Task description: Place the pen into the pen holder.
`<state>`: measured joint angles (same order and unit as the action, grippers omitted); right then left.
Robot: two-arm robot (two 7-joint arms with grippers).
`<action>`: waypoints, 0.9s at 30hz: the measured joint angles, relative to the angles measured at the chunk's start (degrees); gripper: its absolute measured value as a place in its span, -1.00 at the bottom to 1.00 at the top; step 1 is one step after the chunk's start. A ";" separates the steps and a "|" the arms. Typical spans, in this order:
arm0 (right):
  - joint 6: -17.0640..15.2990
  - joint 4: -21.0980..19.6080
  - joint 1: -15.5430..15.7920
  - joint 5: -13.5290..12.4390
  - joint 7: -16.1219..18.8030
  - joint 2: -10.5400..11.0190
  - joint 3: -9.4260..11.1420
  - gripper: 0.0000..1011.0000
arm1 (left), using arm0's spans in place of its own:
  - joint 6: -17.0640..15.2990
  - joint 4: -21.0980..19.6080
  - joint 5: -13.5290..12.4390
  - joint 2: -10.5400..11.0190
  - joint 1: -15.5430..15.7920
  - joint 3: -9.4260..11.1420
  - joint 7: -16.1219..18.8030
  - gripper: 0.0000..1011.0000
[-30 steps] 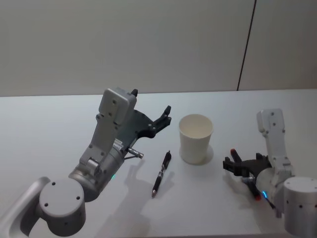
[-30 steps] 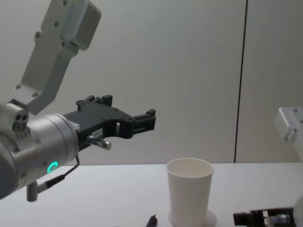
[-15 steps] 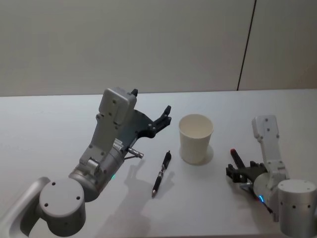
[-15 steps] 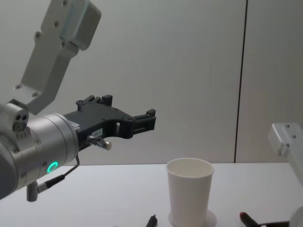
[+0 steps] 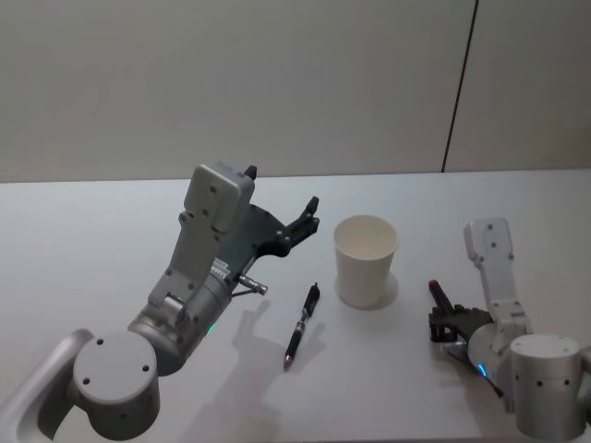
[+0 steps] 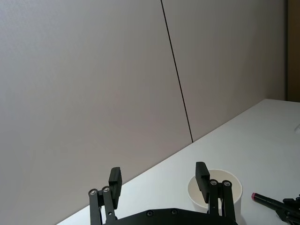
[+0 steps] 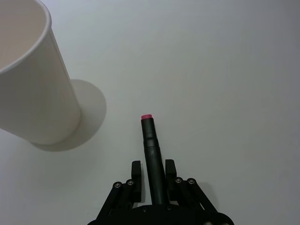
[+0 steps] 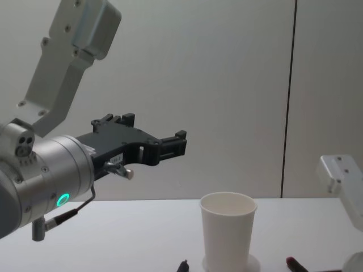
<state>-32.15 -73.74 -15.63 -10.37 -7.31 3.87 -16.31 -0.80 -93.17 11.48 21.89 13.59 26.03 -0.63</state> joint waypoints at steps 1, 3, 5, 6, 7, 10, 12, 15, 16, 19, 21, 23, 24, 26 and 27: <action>0.08 0.07 -0.03 0.04 0.07 -0.01 0.01 -0.39 | 0.00 0.00 0.00 0.00 0.00 0.00 0.00 0.98; 0.22 0.26 -0.07 0.15 0.21 -0.03 0.02 -0.43 | 0.00 0.00 0.00 0.00 0.00 0.00 0.00 0.98; 0.52 0.45 -0.07 0.35 0.48 -0.04 0.05 -0.46 | 0.00 0.00 0.00 0.00 0.00 0.00 0.00 0.98; 0.66 0.51 -0.06 0.44 0.59 -0.05 0.06 -0.48 | 0.00 0.00 0.00 0.00 0.00 0.00 0.00 0.98; 0.90 0.58 -0.01 0.57 0.78 -0.05 0.06 -0.48 | 0.00 0.00 0.00 0.00 0.00 0.00 0.00 0.98; 1.31 0.62 0.10 0.81 1.08 -0.03 0.06 -0.57 | 0.00 0.00 0.00 0.00 0.00 0.00 0.00 0.98; 1.83 0.63 0.24 1.10 1.42 0.02 0.06 -0.61 | 0.00 0.00 0.00 0.00 0.00 0.00 0.00 0.98; 2.55 0.48 0.49 1.50 1.79 0.11 0.06 -0.62 | 0.00 0.00 0.00 0.00 0.00 0.00 0.00 0.98; 2.81 0.40 0.57 1.65 1.90 0.14 0.05 -0.63 | 0.00 0.00 0.00 0.00 0.00 0.00 0.00 0.98; 3.79 0.06 0.93 2.11 2.21 0.26 0.00 -0.63 | 0.00 0.00 0.00 0.00 0.00 0.00 0.00 0.98; 4.63 -0.27 1.16 2.53 2.37 0.36 -0.03 -0.63 | 0.00 0.00 0.00 0.00 0.00 0.00 0.00 0.98; 5.53 -0.75 1.42 2.90 2.57 0.49 -0.05 -0.63 | 0.00 0.00 0.00 0.00 0.00 0.00 0.00 0.98; 5.90 -0.88 1.47 3.03 2.63 0.52 -0.05 -0.63 | 0.00 0.00 0.00 0.00 0.00 0.00 0.00 0.98; 6.86 -1.37 1.62 3.30 2.77 0.58 -0.06 -0.63 | 0.00 0.00 0.00 0.00 0.00 0.00 0.00 0.98; 7.70 -1.81 1.79 3.52 2.88 0.65 -0.06 -0.63 | 0.00 0.00 0.00 0.00 0.00 0.00 0.00 0.98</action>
<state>-24.45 -75.56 -13.85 -6.84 -4.42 4.52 -16.38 -0.80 -93.17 11.48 21.89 13.59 26.03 -0.62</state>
